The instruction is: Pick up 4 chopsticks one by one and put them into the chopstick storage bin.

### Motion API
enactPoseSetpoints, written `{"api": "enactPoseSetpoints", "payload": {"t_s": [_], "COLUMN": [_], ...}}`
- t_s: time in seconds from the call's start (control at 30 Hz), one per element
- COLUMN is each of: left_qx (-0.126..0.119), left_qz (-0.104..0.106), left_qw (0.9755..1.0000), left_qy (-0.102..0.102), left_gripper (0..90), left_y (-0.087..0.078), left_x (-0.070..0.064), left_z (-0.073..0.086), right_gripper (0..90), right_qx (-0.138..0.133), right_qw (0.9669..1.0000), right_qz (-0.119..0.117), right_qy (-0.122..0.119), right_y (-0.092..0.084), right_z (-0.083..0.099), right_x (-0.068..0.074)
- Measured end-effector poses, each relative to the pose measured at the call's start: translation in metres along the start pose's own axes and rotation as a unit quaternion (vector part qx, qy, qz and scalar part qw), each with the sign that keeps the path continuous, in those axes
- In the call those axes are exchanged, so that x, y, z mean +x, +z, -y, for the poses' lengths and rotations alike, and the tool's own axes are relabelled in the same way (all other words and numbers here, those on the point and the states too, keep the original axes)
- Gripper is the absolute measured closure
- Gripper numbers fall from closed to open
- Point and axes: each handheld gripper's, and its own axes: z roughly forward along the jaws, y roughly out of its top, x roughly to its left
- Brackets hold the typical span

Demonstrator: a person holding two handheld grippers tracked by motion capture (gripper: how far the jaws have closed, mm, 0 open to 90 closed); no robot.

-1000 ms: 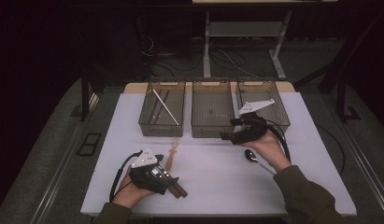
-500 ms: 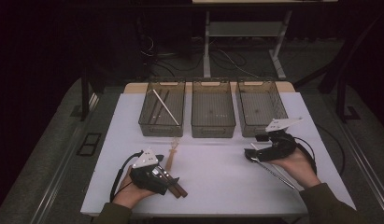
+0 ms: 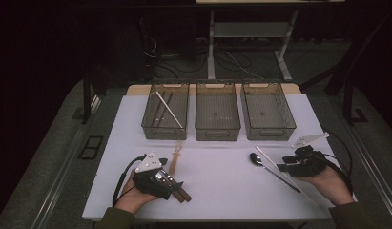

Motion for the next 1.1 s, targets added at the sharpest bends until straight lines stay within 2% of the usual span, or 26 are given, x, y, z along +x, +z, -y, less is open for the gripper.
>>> {"api": "enactPoseSetpoints", "payload": {"t_s": [0.1,0.17,0.43,0.53,0.57,0.77,1.03,1.1], "left_qx": [0.000,0.000,0.000,0.000,0.001,0.003,0.005,0.005], "left_qz": [0.000,-0.001,-0.002,-0.002,-0.002,-0.002,-0.003,-0.002], "left_qw": [1.0000,1.0000,1.0000,1.0000,1.0000,1.0000,1.0000,1.0000], "left_qy": [-0.001,-0.001,-0.002,-0.002,-0.002,-0.001,-0.001,-0.001], "left_gripper": [0.0,0.0,0.0,0.0,0.0,0.0,0.0,0.0], "left_y": [0.000,0.000,0.000,0.000,0.000,0.001,0.001,0.001], "left_x": [0.000,0.000,0.000,0.000,0.000,0.000,0.001,0.001], "left_z": [0.000,0.000,0.000,0.000,0.000,0.000,0.001,0.001], "right_gripper": [66.8,69.4,73.9,75.0,75.2,78.3,82.1,83.0], "right_qx": [0.026,0.039,0.101,0.116,0.123,0.163,0.216,0.223], "right_qw": [0.9996,0.9992,0.9949,0.9932,0.9924,0.9864,0.9762,0.9745], "right_qz": [0.004,-0.003,0.011,0.006,0.002,0.017,0.019,0.022], "right_qy": [0.005,0.009,-0.005,-0.007,-0.004,-0.012,0.004,0.010], "right_y": [0.001,0.003,0.011,0.013,0.014,0.021,0.028,0.029], "right_z": [0.006,0.007,0.006,0.005,0.005,-0.001,-0.014,-0.016], "right_x": [-0.003,-0.004,0.000,0.001,0.001,0.002,0.000,0.000]}}
